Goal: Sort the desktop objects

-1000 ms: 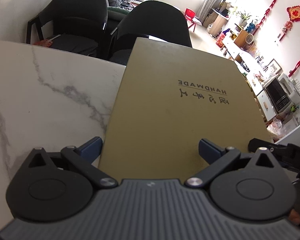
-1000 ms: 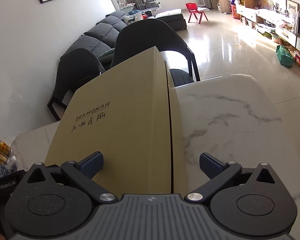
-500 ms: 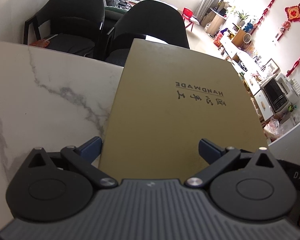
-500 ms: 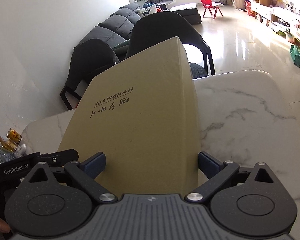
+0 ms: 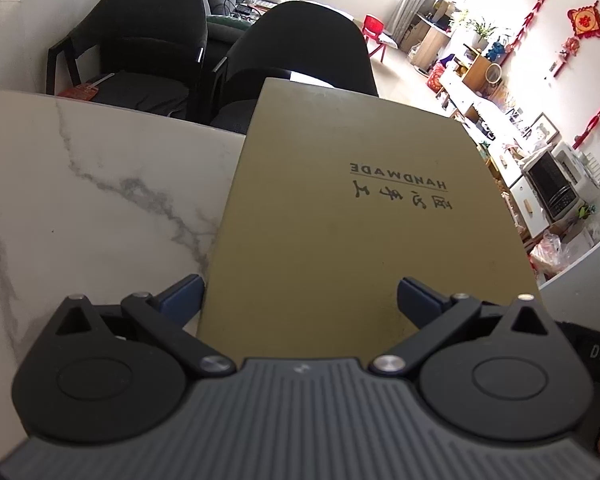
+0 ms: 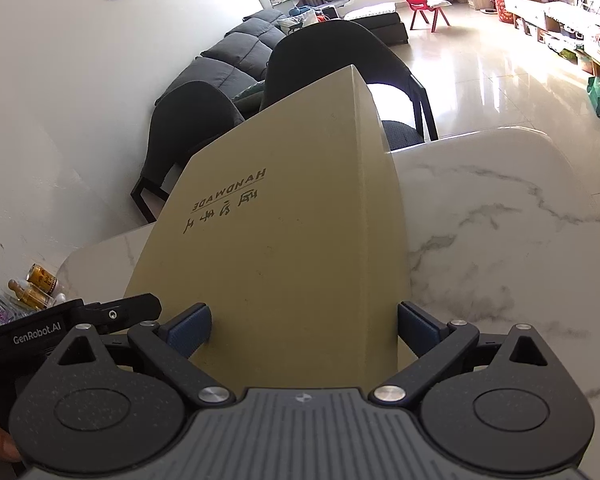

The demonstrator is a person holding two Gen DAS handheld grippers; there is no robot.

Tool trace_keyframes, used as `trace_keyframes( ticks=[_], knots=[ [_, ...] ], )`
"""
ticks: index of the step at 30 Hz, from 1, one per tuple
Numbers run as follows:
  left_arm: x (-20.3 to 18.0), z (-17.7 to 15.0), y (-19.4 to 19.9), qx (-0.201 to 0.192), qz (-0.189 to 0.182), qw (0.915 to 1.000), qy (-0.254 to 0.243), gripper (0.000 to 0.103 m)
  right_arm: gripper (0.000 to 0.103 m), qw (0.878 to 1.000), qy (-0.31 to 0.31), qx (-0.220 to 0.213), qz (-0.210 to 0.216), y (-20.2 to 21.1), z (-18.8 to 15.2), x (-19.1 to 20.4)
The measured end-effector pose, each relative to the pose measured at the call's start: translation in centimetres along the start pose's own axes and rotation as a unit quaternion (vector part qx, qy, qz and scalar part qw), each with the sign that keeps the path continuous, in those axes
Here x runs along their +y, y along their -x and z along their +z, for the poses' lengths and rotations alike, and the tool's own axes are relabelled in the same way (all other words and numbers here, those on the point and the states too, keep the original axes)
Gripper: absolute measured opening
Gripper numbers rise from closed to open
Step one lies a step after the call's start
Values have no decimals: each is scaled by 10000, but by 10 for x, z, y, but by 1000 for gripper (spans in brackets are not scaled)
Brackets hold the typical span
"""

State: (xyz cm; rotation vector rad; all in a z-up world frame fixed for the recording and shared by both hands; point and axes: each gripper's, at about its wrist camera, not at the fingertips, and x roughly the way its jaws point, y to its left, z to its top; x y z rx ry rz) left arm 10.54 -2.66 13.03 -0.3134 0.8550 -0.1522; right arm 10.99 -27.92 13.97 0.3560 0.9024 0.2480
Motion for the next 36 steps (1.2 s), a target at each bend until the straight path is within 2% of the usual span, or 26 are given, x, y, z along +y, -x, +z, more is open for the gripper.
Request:
trace_keyframes(
  ticks=[3,5,8,12,15,20,27,36],
  knots=[
    [8,3,-3,-31,-244,9997,-84,103,99,10000,59,68,-1,0,5,-1],
    [22,7,-15,97,-383,9991,180,103,95,9997,192,14,-117,-1,12,2],
    [33,14,-29,258,-675,9961,512,103,95,9992,315,-62,-227,-3,26,5],
    [19,21,-32,239,-497,9981,282,103,86,9999,68,33,-138,-13,38,-4],
    [10,21,-32,273,-310,9990,166,103,85,10000,-26,3,-45,-13,35,-11],
    [14,27,-31,388,-294,9987,172,103,85,9998,-162,-22,149,-9,30,-18],
    [2,32,-28,376,-82,9992,-44,103,85,9973,-603,-63,414,-7,26,-32],
    [5,32,-27,382,-145,9991,-130,103,85,9970,-603,63,487,-7,26,-37]
  ],
)
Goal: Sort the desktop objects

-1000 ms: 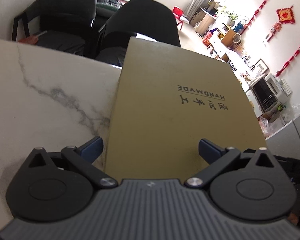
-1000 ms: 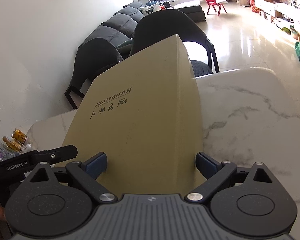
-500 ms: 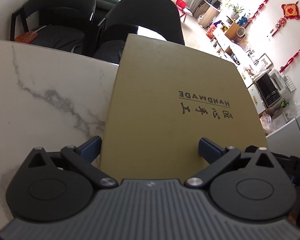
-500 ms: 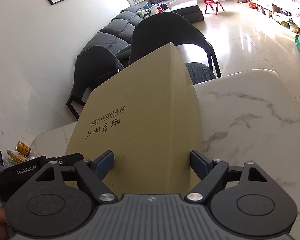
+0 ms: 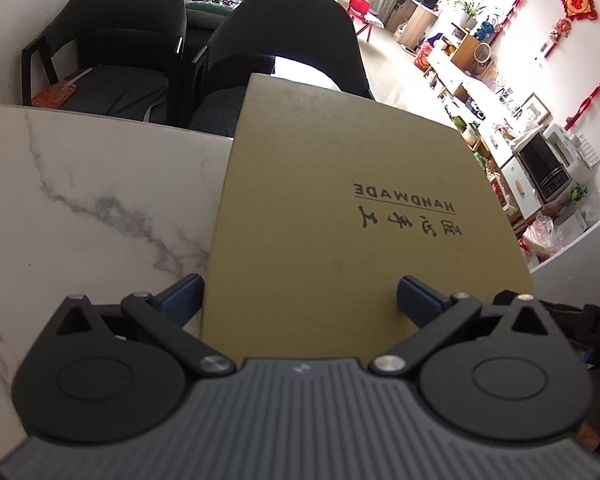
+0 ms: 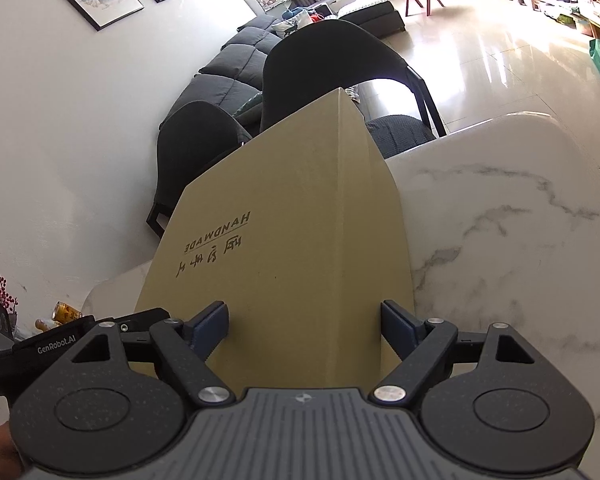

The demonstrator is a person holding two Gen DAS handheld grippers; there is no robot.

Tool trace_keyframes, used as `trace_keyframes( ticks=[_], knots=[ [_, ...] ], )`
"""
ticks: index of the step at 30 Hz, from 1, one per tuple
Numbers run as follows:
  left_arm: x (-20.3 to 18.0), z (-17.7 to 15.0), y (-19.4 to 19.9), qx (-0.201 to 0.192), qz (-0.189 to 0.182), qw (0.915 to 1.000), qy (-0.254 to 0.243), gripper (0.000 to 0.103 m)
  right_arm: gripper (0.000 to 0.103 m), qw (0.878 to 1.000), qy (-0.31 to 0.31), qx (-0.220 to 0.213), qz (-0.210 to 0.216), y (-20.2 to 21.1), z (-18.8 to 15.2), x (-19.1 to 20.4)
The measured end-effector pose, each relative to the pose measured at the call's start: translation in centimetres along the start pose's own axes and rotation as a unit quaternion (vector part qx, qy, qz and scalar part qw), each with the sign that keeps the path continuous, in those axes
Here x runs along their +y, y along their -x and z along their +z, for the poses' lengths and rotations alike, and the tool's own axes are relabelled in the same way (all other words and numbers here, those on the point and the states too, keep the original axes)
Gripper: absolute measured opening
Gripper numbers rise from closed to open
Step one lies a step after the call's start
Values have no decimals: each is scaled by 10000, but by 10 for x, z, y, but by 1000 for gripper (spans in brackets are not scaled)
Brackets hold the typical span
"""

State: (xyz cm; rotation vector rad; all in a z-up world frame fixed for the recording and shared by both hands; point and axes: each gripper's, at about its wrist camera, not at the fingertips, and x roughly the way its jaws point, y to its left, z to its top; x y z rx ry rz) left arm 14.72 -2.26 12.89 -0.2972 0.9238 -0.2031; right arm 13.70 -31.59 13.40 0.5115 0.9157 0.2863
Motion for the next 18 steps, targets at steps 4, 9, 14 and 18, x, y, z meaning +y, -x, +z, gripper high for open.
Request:
trace_keyframes(
  ticks=[4,9,14,18],
  knots=[
    [8,-1,0,70,-164,9998,94,103,84,9996,-270,-5,65,9,5,-7],
    [6,-6,2,19,-130,9997,184,103,84,9999,60,57,-82,10,2,-3],
    [-9,-5,6,-56,121,9997,-200,103,82,9990,-395,124,137,5,-7,-16],
    [-5,-5,5,-33,59,9997,-248,103,82,9998,-100,160,-59,5,-7,-10]
  ],
)
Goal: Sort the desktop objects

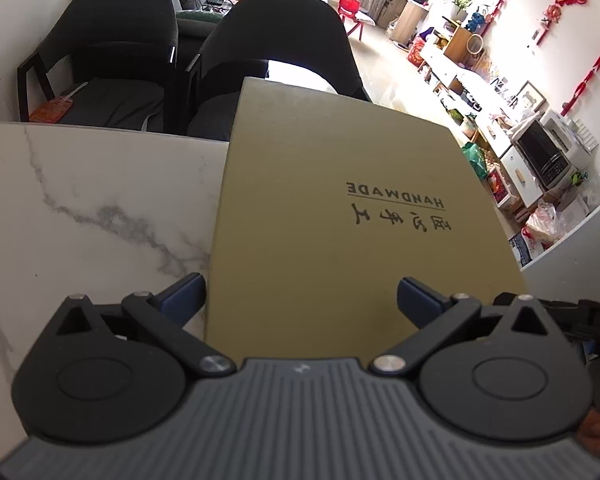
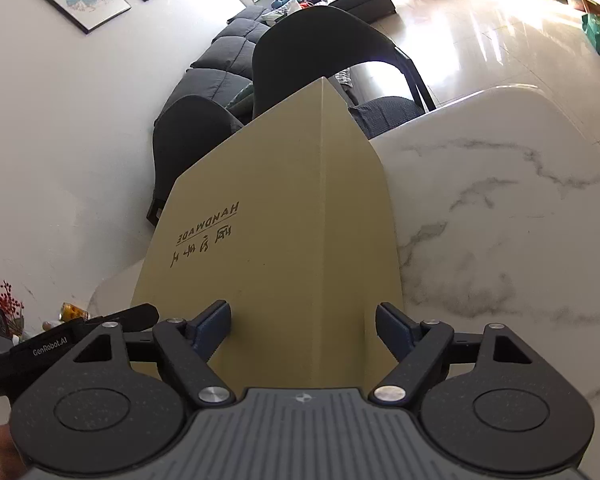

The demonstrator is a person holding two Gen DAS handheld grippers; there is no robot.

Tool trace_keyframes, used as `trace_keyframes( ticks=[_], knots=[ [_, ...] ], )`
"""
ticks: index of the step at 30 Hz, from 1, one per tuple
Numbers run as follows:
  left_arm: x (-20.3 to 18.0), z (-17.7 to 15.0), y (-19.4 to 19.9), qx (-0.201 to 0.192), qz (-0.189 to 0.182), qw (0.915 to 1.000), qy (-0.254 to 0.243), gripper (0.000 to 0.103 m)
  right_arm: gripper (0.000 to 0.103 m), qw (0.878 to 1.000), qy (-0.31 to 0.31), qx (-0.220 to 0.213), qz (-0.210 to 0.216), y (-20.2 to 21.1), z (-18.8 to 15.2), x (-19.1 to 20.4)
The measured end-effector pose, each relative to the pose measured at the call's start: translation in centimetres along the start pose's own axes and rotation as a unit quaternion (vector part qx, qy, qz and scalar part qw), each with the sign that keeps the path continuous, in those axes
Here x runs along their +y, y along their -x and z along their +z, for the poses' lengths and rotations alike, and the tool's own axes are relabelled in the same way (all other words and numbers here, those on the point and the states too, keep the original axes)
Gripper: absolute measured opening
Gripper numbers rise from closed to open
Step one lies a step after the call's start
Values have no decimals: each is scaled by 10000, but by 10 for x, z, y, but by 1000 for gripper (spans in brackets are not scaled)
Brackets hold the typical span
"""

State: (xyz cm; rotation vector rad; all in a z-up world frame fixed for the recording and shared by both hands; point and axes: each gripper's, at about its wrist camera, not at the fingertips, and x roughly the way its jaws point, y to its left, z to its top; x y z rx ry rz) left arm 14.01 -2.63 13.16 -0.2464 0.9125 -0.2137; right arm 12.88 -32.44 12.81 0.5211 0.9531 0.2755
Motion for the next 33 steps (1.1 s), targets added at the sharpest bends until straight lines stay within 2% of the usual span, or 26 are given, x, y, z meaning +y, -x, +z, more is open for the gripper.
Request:
trace_keyframes(
  ticks=[5,10,13,16,19,20,27,33],
  knots=[
    [7,-1,8,-91,-40,9998,156,103,83,9996,144,-143,-175,9,4,5],
    [0,2,21,-241,140,9996,-62,103,83,9968,552,-367,-445,19,10,20],
    [-8,2,28,-296,165,9992,-212,103,83,9944,806,-508,-461,20,11,32],
    [-15,-1,30,-321,16,9990,-321,103,77,9902,1182,-534,-521,16,6,47],
    [-19,-4,22,-224,-90,9987,-449,103,65,9873,1419,-404,-593,7,0,55],
    [-19,-5,20,-172,-80,9987,-471,103,64,9866,1458,-351,-637,3,-2,56],
    [-13,-10,10,45,-184,9985,-505,103,65,9854,1490,-349,-745,-4,-7,58],
    [-16,-16,9,94,-237,9960,-851,103,75,9790,1759,-419,-944,-13,-17,69]
  ],
)
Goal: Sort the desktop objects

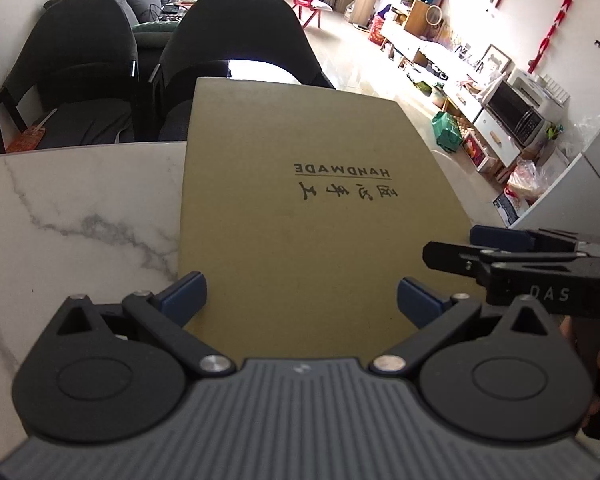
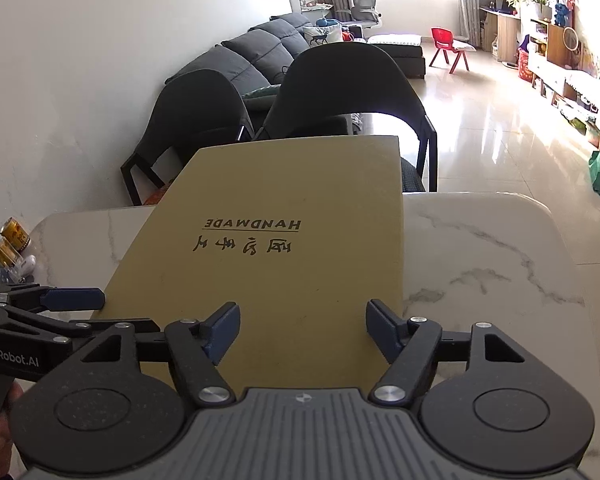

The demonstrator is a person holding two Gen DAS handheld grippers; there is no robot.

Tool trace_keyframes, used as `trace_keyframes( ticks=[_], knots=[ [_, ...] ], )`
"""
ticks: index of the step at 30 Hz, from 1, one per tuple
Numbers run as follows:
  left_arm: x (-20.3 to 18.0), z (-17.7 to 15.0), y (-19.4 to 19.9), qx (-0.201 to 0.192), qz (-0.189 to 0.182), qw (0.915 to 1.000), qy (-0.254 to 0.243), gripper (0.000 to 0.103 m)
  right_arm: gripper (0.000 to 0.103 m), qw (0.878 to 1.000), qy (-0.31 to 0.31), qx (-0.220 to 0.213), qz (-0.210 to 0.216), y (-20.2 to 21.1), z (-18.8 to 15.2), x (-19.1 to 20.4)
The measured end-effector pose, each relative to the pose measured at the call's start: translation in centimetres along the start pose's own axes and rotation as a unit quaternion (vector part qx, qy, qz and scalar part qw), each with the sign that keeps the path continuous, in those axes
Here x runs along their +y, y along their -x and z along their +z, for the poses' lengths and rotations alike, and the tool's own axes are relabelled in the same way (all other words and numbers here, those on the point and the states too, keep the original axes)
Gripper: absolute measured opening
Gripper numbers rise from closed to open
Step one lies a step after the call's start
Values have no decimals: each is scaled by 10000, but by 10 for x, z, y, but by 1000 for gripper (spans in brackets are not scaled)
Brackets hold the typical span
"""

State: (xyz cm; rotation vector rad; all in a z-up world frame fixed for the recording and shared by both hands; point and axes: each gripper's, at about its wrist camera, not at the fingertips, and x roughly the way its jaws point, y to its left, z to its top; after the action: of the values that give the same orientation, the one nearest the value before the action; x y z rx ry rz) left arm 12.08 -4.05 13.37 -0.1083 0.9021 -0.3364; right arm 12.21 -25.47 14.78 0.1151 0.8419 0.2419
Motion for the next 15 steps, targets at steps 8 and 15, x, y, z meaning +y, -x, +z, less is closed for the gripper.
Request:
trace_keyframes(
  ticks=[8,15],
  knots=[
    [-7,-8,2,-26,15,9989,-467,103,86,9999,17,-87,-82,0,-7,10],
    [-3,-7,6,-23,12,9999,-115,103,91,9989,-394,-144,-208,6,-2,-4]
  ],
)
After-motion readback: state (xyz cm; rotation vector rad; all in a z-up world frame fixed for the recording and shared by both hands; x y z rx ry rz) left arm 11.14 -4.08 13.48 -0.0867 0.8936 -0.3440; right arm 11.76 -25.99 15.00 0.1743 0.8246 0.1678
